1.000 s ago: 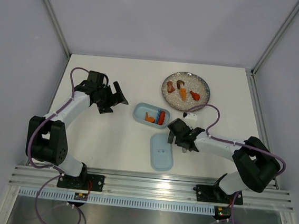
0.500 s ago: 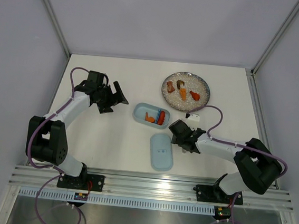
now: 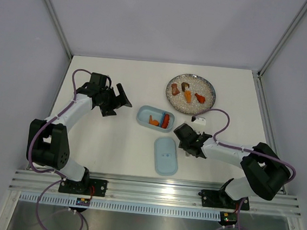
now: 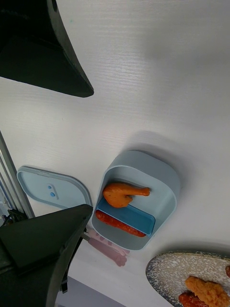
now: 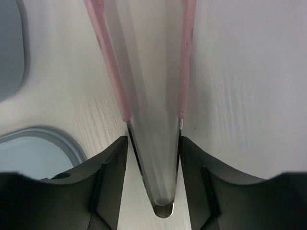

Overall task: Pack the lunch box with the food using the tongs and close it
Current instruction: Pick up the clamp at the center of the board, then pick up the fake food from the plate.

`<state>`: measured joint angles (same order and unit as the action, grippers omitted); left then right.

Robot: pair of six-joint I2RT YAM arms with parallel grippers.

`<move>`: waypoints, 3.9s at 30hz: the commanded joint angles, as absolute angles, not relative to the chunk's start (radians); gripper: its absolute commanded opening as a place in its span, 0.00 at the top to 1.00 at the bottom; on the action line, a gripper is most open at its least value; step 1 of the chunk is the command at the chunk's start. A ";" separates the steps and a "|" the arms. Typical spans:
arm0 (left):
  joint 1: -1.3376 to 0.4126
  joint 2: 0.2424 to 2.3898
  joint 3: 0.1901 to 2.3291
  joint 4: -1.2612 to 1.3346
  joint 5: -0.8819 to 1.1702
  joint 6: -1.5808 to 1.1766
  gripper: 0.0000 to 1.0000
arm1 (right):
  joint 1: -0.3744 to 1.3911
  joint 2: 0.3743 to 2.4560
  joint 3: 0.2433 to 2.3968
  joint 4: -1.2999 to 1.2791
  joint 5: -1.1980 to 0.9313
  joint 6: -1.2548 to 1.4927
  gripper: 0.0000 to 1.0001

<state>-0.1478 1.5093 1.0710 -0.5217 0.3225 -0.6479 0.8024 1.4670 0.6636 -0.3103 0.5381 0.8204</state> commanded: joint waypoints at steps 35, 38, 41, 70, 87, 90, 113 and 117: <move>-0.143 1.500 1.075 -0.486 0.362 -0.647 0.01 | 0.502 1.822 1.708 -1.032 -0.074 0.232 0.81; -0.144 1.496 1.077 -0.494 0.354 -0.640 0.01 | 0.474 1.908 1.807 -1.040 -0.075 0.232 0.80; -0.144 1.502 1.081 -0.494 0.356 -0.640 0.01 | 0.454 1.991 1.906 -1.054 -0.060 0.245 0.79; -0.144 1.522 1.086 -0.509 0.342 -0.630 0.01 | 0.419 2.451 2.493 -1.232 0.066 0.253 0.57; -0.143 1.520 1.083 -0.511 0.333 -0.630 0.01 | 0.411 2.542 2.602 -1.253 0.046 0.213 0.54; -0.144 1.520 1.081 -0.508 0.334 -0.632 0.01 | 0.413 2.545 2.615 -1.256 0.046 0.206 0.54; -0.143 1.516 1.077 -0.509 0.331 -0.634 0.01 | 0.411 2.349 2.416 -1.152 0.034 0.229 0.97; -0.143 1.513 1.075 -0.509 0.333 -0.634 0.01 | 0.413 2.293 2.359 -1.120 0.028 0.236 0.99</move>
<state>-0.1478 1.5219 1.0706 -0.5293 0.3332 -0.6437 0.4168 2.4123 2.3772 -1.1748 0.0338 0.2306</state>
